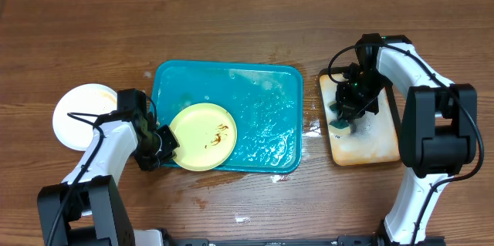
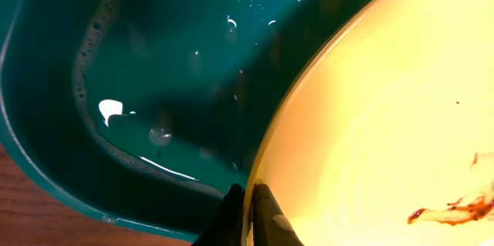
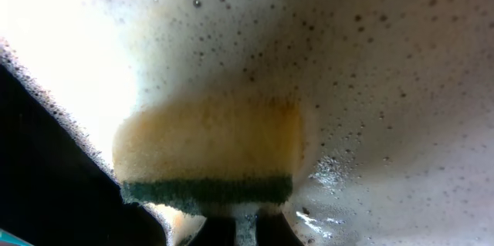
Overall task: Clean dirty plates on tray and stack at the side
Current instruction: 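Grip the yellow plate rim with the left gripper and tilt it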
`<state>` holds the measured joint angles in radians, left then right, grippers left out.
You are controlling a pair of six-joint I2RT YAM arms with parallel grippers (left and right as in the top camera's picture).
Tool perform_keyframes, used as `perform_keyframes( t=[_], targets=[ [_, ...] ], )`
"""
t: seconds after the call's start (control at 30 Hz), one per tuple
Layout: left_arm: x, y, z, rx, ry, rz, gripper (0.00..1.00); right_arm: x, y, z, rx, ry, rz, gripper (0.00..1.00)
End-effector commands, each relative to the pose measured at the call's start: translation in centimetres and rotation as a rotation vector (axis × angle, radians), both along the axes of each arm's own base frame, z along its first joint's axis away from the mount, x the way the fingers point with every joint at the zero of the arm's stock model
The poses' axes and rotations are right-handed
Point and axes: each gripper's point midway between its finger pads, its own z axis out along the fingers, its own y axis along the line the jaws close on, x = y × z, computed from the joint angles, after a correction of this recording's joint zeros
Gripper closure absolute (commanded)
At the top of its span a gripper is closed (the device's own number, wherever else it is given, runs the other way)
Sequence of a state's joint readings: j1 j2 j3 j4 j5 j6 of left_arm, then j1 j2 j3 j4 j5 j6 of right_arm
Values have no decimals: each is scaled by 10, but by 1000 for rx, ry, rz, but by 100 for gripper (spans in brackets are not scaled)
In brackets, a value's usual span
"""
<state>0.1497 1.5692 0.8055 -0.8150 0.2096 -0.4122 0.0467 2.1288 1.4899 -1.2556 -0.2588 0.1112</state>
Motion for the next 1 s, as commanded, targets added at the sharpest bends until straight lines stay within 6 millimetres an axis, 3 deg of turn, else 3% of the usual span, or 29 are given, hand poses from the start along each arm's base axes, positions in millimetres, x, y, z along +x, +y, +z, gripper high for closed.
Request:
perform_keyframes(
  t=[0.0,0.17,0.27,0.47,0.63,0.97],
  targets=[
    [-4,4,-7,33,31,-31,96,-5,0,-2,-5,8,13,96],
    [16,17,-6,101,-37,-10,96,-1,-5,-4,-34,-10,10,96],
    [23,21,-6,126,-62,3,96,3,-21,-8,-146,-18,-41,96],
    [40,24,-4,143,-134,-20,96,19,-29,-13,-202,-77,-82,96],
    [46,20,-4,139,-159,-47,96,31,-52,-15,-353,-123,-175,96],
    [50,1,-3,131,-177,-107,96,42,-37,-5,-306,-172,-87,96]
  ],
)
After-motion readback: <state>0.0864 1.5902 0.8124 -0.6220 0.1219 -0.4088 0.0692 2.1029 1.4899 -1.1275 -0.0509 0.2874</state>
